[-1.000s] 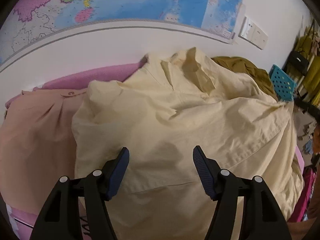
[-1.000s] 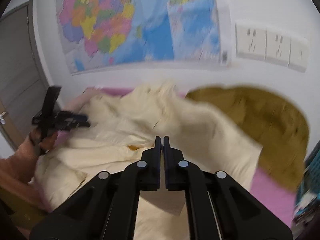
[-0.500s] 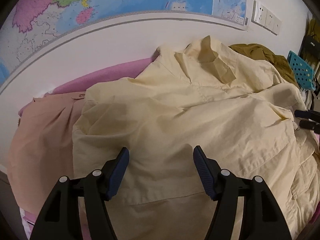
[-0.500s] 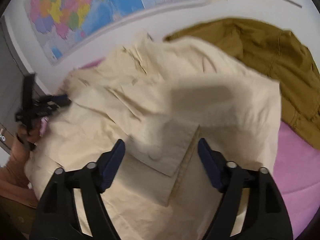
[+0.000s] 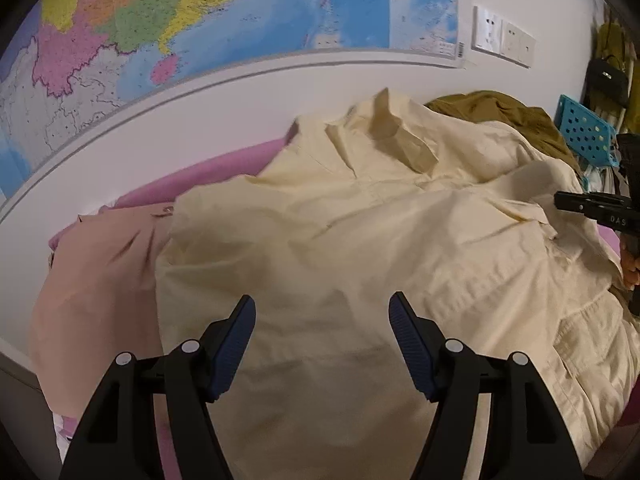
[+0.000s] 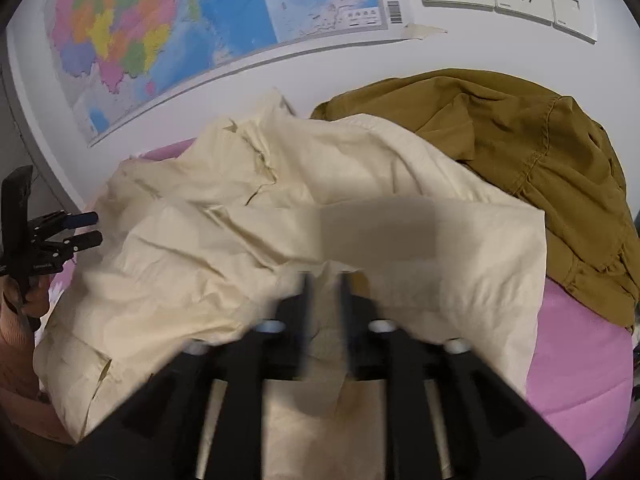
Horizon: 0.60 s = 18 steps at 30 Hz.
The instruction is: Fold large clothes
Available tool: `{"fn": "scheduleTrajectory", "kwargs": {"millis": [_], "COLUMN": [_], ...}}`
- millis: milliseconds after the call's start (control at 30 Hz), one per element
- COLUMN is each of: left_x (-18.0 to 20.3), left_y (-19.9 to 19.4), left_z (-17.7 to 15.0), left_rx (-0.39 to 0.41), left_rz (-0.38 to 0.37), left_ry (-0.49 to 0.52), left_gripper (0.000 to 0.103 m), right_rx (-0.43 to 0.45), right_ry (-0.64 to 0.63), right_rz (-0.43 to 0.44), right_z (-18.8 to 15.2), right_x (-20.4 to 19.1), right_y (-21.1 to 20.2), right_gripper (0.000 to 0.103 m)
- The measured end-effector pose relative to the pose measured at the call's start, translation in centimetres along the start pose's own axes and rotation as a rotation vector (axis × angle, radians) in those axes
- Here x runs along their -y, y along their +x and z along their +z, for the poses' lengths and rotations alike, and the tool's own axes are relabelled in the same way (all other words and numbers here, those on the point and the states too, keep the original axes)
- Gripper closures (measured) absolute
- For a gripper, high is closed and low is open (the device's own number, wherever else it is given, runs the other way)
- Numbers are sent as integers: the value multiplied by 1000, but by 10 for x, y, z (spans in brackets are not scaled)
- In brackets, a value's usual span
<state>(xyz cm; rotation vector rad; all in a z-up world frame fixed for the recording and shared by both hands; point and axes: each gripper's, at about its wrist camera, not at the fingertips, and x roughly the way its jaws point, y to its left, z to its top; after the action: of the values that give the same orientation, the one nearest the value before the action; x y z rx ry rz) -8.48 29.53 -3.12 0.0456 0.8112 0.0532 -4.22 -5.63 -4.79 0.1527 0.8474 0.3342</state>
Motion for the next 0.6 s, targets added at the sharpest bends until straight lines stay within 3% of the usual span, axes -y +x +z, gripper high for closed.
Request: {"fn": "scheduleTrajectory", "kwargs": {"millis": [33,133,267,300,333,400,467,500,600], "left_x": [2,12,39,53,64,97,125,142,173], "left_y": [-1,-8,-24,-31,-35,-40,-34,-27,-6], "left_z": [-1,-6,-2,0,1,3,4,5,9], "left_rx": [-1,8,64,88,105,131,123,110,64], "left_rz": [-6,-19,-69,-90,-112,-173,-212,-239,-270], "left_ry": [5,30,104,142,172,271,348,389,445], "left_gripper": [36,36,36,36,36,35,33,33,33], "right_rx": [16,46,22,4,-16,-68,-119,-132,-137], "right_ry": [16,86,142,137,132,132,103,108,132], "right_rz": [9,10,64,78,98,142,143,142,169], "right_z": [0,-8,-19,-21,-22,-26,-28,-28,-27], "right_x": [1,16,29,27,25,20,14,13,15], "right_y": [-3,-19,-24,-22,-20,-9,5,11,17], "right_gripper": [57,57,56,52,41,34,38,44,84]}}
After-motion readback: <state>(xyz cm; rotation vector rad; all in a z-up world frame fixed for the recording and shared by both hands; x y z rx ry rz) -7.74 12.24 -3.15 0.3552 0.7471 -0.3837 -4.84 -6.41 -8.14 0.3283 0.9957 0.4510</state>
